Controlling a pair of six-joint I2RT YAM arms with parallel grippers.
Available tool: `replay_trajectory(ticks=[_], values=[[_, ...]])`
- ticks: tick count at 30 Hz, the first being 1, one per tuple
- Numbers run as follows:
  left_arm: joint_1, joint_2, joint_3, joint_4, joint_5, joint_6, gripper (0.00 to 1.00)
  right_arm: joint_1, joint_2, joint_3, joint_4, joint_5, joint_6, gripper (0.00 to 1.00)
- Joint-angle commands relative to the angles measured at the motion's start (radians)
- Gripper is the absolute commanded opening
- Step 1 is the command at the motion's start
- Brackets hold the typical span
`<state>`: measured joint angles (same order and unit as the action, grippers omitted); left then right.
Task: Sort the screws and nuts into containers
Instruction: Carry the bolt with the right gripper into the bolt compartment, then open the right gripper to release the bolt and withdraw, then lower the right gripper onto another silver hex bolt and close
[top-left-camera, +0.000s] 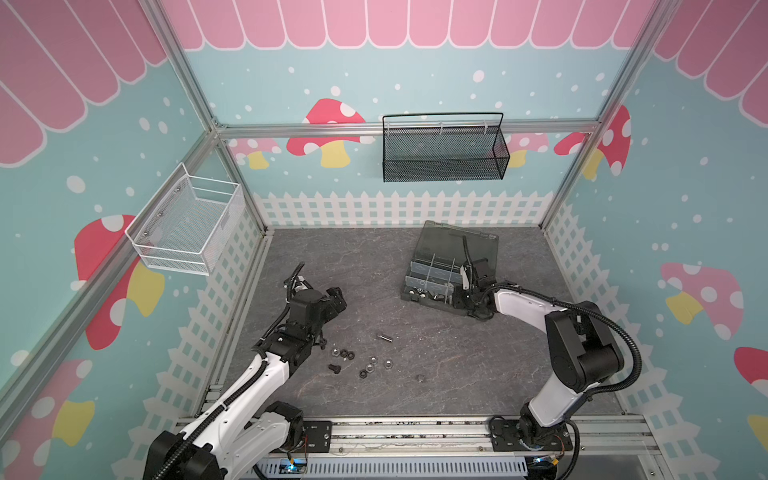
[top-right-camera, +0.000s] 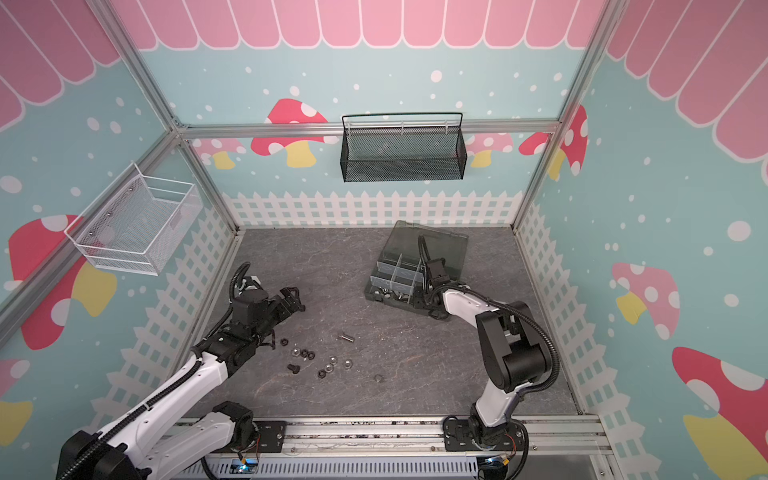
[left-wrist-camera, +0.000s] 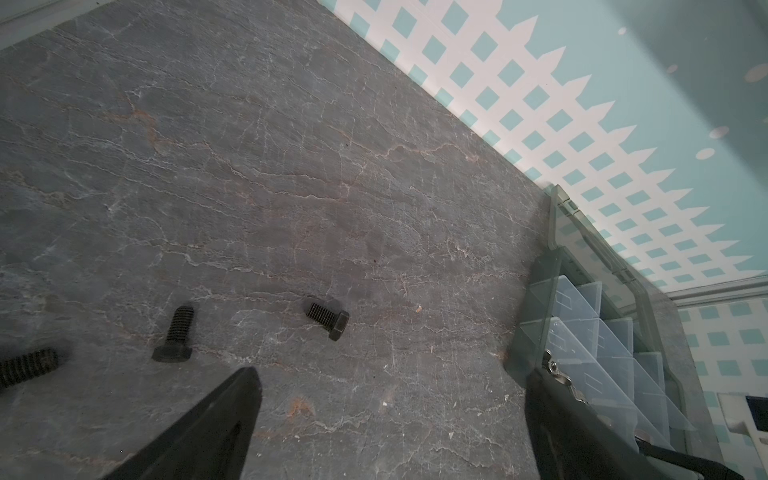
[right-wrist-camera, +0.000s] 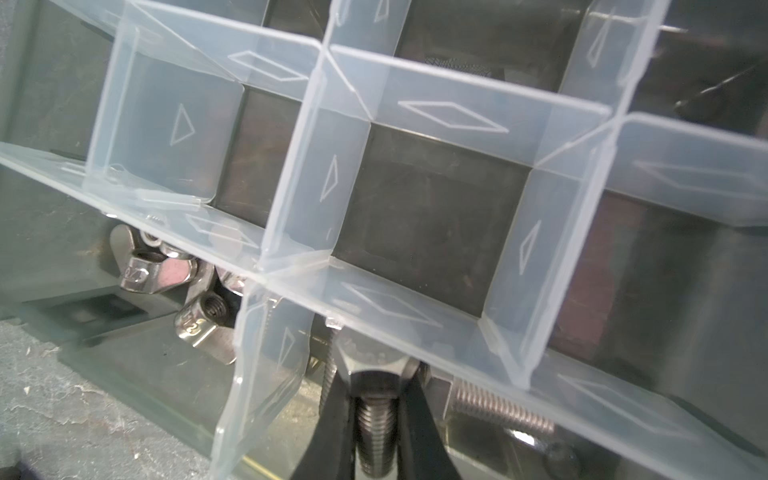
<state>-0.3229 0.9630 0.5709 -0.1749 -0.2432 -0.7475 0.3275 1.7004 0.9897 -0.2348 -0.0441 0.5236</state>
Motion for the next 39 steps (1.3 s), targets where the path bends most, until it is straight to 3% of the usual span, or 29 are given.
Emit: replay_trajectory(ticks=[1, 5, 8, 23, 29, 39], values=[[0.005, -0.014, -0.009, 0.0, -0.021, 0.007, 1.0, -0.004, 0.014, -0.009, 0.009, -0.007, -0.002, 0.08], [0.005, -0.015, -0.009, 0.0, -0.019, 0.005, 1.0, -0.004, -0.003, -0.014, 0.005, -0.017, -0.009, 0.23], [0.005, -0.018, -0.009, -0.002, -0.019, 0.006, 1.0, -0.004, -0.024, -0.011, -0.003, -0.015, -0.016, 0.29], [0.006, -0.026, -0.005, -0.005, -0.022, 0.002, 1.0, 0.02, -0.197, 0.019, -0.051, -0.054, -0.069, 0.37], [0.007, -0.026, -0.01, -0.01, -0.034, -0.022, 1.0, 0.152, -0.218, 0.054, -0.079, -0.002, -0.098, 0.37], [0.017, -0.02, 0.008, -0.112, -0.071, -0.059, 1.0, 0.435, -0.049, 0.157, -0.145, 0.0, -0.147, 0.39]])
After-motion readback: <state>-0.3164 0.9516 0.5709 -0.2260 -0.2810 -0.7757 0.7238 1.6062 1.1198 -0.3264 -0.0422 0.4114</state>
